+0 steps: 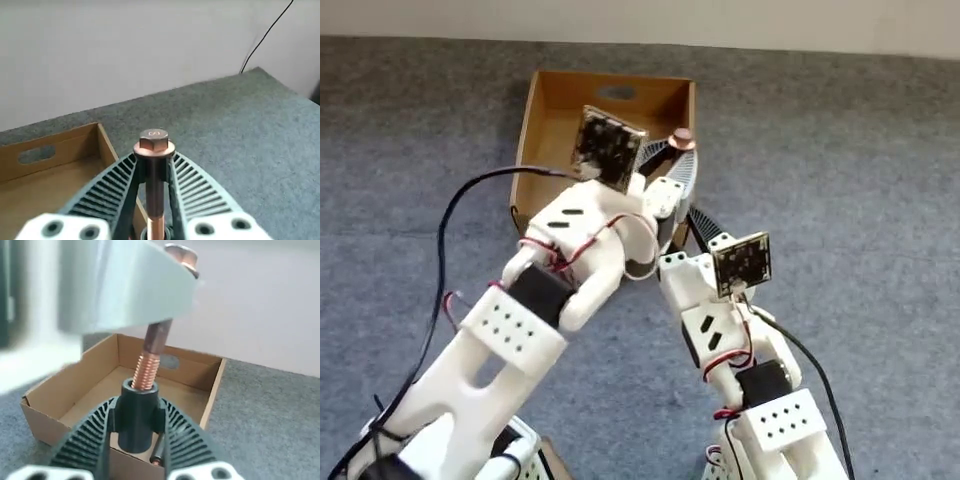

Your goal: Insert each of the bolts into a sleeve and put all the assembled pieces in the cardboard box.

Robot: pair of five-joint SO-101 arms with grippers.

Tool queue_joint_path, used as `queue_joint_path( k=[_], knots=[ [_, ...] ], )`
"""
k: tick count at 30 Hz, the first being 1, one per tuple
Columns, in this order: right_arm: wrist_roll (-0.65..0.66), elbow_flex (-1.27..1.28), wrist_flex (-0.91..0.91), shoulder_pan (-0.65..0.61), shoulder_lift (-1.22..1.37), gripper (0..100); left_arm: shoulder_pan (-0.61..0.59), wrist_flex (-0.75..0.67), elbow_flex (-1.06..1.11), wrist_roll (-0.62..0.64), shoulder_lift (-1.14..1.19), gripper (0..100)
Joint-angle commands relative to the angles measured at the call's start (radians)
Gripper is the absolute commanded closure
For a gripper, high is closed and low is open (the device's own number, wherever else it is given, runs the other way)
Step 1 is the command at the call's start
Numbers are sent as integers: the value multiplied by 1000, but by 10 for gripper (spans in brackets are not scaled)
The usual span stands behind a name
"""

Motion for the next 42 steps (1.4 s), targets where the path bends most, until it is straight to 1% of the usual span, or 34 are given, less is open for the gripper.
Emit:
queue_joint_path(
  k=[1,7,9,13,15,21,24,29,33,37,42],
  knots=[
    [-14,-13,-5,10,-15,991,-15,-23,-59,3,8,992],
    [-18,-16,-5,16,-15,991,-16,-17,-58,3,7,992],
    [-81,-19,-5,41,-15,991,-16,11,-62,3,7,992],
    [-281,-21,-5,130,-15,991,-10,17,-62,3,7,992],
    [-316,-21,-5,156,-15,991,-10,17,-62,5,7,992],
    [-316,-21,-5,157,-15,991,-8,25,-61,5,7,992],
    [-316,-22,-5,160,-15,991,-8,91,-81,5,7,992],
    [-315,-24,-5,160,-15,991,-15,255,-200,5,18,992],
    [-304,-44,-5,163,-15,991,-16,327,-252,3,19,992],
    [-216,-44,-5,159,-15,991,-16,338,-259,3,19,992],
    [-212,-44,-5,159,-15,991,-13,339,-260,3,19,992]
  ],
)
